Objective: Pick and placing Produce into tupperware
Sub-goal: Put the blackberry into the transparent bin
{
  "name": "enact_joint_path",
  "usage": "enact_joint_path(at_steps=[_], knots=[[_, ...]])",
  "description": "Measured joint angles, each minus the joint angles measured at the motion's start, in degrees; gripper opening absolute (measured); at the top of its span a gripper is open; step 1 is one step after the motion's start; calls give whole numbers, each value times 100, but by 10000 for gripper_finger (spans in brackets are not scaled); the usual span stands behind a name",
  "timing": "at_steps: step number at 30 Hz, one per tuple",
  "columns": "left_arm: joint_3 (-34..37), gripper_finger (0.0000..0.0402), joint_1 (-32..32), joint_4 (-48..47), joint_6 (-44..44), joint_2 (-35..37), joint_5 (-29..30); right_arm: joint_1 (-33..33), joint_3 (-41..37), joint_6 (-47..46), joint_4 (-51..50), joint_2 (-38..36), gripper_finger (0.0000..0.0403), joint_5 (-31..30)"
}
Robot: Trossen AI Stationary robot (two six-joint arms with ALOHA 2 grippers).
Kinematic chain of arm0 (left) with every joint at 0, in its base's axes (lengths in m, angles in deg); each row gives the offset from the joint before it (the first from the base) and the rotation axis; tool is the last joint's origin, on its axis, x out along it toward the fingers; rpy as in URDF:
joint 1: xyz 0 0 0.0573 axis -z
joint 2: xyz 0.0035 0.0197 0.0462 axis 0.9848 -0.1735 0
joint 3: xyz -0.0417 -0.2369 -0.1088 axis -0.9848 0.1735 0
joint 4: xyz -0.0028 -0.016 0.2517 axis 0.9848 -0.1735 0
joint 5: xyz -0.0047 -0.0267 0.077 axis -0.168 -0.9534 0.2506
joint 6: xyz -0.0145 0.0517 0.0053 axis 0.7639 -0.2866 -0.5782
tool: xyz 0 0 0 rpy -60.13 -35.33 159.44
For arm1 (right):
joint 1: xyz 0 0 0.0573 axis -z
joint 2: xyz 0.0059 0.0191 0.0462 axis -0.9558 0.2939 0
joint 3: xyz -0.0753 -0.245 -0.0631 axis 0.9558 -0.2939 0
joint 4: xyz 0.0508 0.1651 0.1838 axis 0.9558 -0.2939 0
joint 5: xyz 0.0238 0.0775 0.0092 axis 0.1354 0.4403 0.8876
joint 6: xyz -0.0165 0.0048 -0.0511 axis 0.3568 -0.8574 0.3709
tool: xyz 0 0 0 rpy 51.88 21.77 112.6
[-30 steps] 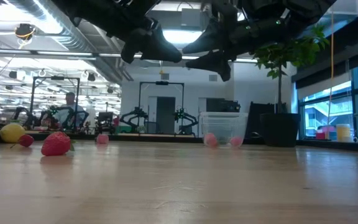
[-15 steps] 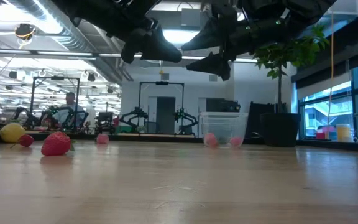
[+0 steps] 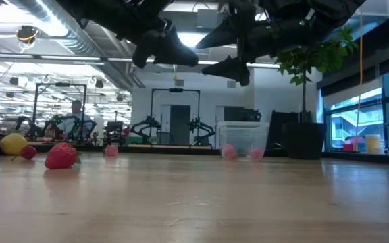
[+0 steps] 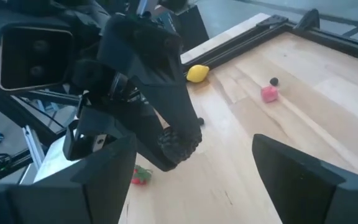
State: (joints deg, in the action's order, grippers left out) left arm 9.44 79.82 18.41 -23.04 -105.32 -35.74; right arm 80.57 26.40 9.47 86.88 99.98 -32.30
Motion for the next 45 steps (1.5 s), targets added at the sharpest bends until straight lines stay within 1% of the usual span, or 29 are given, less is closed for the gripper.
enact_joint_path(at_steps=[12,20,24,28,32,39,45], knots=[[0,110,0,490,-267,2,-74,-3,0,-133,302,0,315,-9],[0,110,0,692,-324,2,-80,-4,0,-138,332,0,315,-1],[0,110,0,727,-324,2,-308,-4,0,-138,407,0,315,55],[0,110,0,763,-324,2,-356,-4,0,-142,419,0,306,140],[0,110,-7,774,-324,2,-353,-4,0,-141,419,0,274,166],[0,110,-7,770,-322,2,-350,-4,0,-107,430,-2,200,345],[0,110,-9,759,-319,0,-326,-7,0,53,439,-6,134,378]])
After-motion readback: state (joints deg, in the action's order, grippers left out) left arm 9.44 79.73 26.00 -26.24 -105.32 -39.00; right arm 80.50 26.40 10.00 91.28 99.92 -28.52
